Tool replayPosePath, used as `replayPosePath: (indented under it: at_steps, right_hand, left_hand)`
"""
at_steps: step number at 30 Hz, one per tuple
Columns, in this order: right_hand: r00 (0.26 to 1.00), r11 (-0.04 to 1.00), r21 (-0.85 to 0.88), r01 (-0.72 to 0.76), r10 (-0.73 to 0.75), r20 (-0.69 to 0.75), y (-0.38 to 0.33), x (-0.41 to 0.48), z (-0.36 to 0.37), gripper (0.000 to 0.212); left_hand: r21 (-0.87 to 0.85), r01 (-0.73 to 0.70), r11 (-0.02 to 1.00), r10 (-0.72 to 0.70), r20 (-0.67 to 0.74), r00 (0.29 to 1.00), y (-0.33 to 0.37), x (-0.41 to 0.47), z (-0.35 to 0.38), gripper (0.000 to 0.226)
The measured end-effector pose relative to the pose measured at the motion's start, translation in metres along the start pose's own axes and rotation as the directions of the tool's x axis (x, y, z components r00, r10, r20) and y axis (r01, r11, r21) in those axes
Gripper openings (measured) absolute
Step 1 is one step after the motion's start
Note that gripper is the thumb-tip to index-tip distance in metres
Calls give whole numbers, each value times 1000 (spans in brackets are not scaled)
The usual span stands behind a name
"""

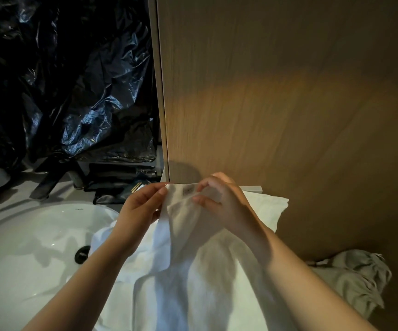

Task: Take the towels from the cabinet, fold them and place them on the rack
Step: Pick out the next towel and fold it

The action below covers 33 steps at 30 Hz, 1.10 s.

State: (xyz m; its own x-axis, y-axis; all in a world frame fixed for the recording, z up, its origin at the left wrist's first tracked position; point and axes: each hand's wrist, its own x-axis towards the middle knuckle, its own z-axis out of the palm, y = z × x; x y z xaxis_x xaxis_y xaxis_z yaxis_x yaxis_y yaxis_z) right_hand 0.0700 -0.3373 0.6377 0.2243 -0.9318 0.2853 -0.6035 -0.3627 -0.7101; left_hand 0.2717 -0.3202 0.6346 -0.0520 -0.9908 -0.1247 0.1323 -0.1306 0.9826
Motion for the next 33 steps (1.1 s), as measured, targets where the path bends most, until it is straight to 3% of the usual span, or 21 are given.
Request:
replayPosePath:
  at_steps: [7, 13, 15, 17, 19, 21, 23, 26, 33]
  right_hand:
    - [994, 998, 21, 54, -56, 99, 3, -7, 0, 13]
    - [988, 1000, 6, 5, -6, 154, 17, -37, -9, 16]
    - [997, 994, 84, -68, 64, 53, 22, -48, -11, 19]
    - [972, 963, 156, -219, 230, -51, 27, -58, -11, 25]
    - [905, 867, 284, -409, 425, 7, 32, -66, -7, 32]
    - [860, 831, 224, -510, 494, 126, 35, -72, -3, 41]
    - [879, 880, 92, -466, 450, 158, 35, -77, 0, 52]
    - [929, 910, 195, -366, 346, 132, 27, -79, 1, 62]
    - [956, 823, 489, -288, 280, 91, 3, -70, -17, 30]
  left_hand:
    - [78, -44, 996, 49, -56, 997, 3, -5, 5, 22]
    - [151, -37, 988, 48, -71, 996, -4, -13, 6, 19]
    - [165, -31, 986, 43, -69, 997, -7, -17, 6, 19]
    - [175, -34, 984, 46, -68, 997, -10, -20, 7, 18]
    - [194, -43, 980, 59, -78, 995, -11, -23, 8, 18]
    - [204, -48, 978, 68, -94, 993, -11, -25, 10, 18]
    - [212, -47, 976, 71, -108, 992, -9, -26, 12, 17]
    - [216, -52, 975, 76, -103, 992, -6, -28, 12, 17]
    - [140, -26, 990, 36, -65, 997, 3, -31, 13, 27]
